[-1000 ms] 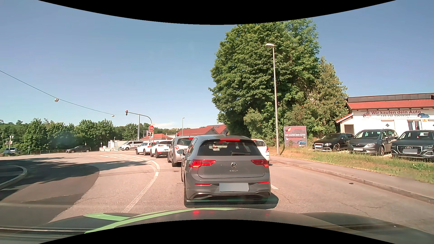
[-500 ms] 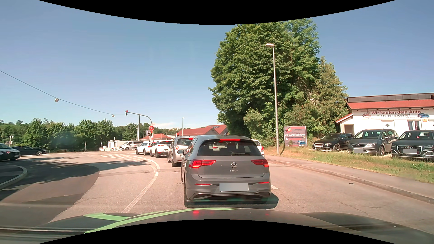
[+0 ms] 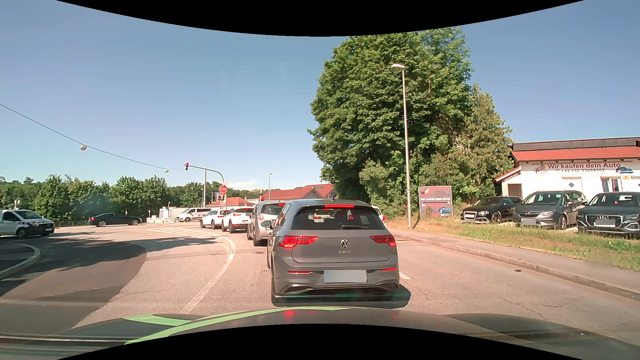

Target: Follow the waypoints while adhering to traffic rules and regulations

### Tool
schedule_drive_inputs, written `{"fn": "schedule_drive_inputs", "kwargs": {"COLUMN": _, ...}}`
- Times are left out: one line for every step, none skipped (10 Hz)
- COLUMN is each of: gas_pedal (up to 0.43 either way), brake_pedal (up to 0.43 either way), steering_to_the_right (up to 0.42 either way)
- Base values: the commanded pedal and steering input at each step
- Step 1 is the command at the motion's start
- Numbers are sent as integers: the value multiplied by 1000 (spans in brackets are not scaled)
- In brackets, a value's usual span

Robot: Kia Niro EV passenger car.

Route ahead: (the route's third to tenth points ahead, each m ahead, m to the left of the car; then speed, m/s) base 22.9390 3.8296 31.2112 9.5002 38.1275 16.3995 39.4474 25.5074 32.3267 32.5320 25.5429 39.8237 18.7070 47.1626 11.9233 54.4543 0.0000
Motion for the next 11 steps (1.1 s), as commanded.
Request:
{"fn": "schedule_drive_inputs", "kwargs": {"gas_pedal": 0, "brake_pedal": 348, "steering_to_the_right": -32}}
{"fn": "schedule_drive_inputs", "kwargs": {"gas_pedal": 0, "brake_pedal": 348, "steering_to_the_right": -32}}
{"fn": "schedule_drive_inputs", "kwargs": {"gas_pedal": 0, "brake_pedal": 348, "steering_to_the_right": -32}}
{"fn": "schedule_drive_inputs", "kwargs": {"gas_pedal": 0, "brake_pedal": 348, "steering_to_the_right": -32}}
{"fn": "schedule_drive_inputs", "kwargs": {"gas_pedal": 0, "brake_pedal": 348, "steering_to_the_right": -32}}
{"fn": "schedule_drive_inputs", "kwargs": {"gas_pedal": 0, "brake_pedal": 348, "steering_to_the_right": -32}}
{"fn": "schedule_drive_inputs", "kwargs": {"gas_pedal": 0, "brake_pedal": 348, "steering_to_the_right": -32}}
{"fn": "schedule_drive_inputs", "kwargs": {"gas_pedal": 0, "brake_pedal": 348, "steering_to_the_right": -32}}
{"fn": "schedule_drive_inputs", "kwargs": {"gas_pedal": 0, "brake_pedal": 348, "steering_to_the_right": -32}}
{"fn": "schedule_drive_inputs", "kwargs": {"gas_pedal": 0, "brake_pedal": 348, "steering_to_the_right": -32}}
{"fn": "schedule_drive_inputs", "kwargs": {"gas_pedal": 0, "brake_pedal": 348, "steering_to_the_right": -32}}
